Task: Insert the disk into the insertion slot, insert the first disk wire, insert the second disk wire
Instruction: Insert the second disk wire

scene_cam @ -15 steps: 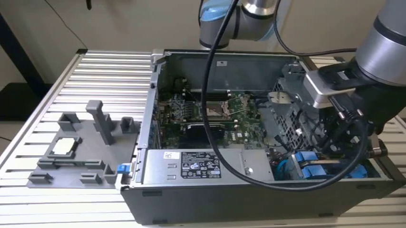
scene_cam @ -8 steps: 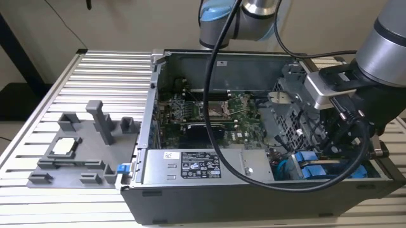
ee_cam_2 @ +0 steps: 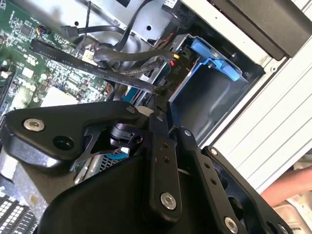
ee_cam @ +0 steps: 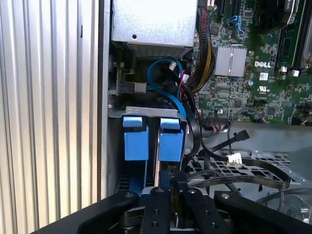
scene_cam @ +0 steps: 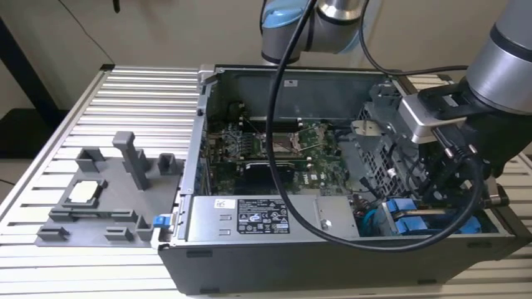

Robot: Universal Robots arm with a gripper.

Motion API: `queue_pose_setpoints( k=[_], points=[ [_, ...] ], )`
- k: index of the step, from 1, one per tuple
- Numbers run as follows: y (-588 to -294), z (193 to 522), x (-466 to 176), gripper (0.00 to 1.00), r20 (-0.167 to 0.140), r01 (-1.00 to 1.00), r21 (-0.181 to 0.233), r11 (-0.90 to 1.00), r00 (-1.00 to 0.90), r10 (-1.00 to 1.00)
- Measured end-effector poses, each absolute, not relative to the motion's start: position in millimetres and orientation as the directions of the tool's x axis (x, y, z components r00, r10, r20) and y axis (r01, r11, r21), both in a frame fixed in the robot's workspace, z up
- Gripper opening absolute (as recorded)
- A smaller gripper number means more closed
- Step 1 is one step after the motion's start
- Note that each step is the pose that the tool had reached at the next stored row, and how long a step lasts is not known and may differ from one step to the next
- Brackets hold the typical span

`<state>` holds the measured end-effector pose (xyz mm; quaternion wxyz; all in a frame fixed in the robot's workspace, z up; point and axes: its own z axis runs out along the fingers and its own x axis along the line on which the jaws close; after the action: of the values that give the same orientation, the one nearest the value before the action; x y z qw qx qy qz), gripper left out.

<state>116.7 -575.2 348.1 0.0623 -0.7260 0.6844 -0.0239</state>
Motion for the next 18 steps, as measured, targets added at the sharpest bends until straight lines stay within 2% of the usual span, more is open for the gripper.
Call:
queue_pose_setpoints(
  k=[2, 3, 5, 9, 13, 14, 15, 18],
  points=[
    [-575.1, 348.0, 116.8, 0.18, -0.053, -0.991, -0.124, -0.056, 0.063, -0.997],
    [-575.2, 347.8, 116.8, 0.25, -0.054, -0.991, -0.126, -0.056, 0.063, -0.997],
    [-575.3, 347.4, 116.6, 0.25, -0.060, -0.990, -0.130, -0.055, 0.064, -0.996],
    [-575.8, 347.4, 116.6, 0.25, -0.127, -0.990, -0.135, -0.047, 0.064, -0.990],
    [-579.5, 347.4, 116.6, 0.25, -0.137, -0.990, -0.135, -0.045, 0.064, -0.988],
    [-580.6, 347.4, 116.5, 0.23, -0.139, -0.990, -0.135, -0.045, 0.064, -0.988],
    [-581.5, 347.4, 116.5, 0.16, -0.142, -0.990, -0.135, -0.044, 0.064, -0.988],
    [-584.1, 347.4, 116.5, 0.16, -0.158, -0.990, -0.136, -0.042, 0.064, -0.985]
  ],
)
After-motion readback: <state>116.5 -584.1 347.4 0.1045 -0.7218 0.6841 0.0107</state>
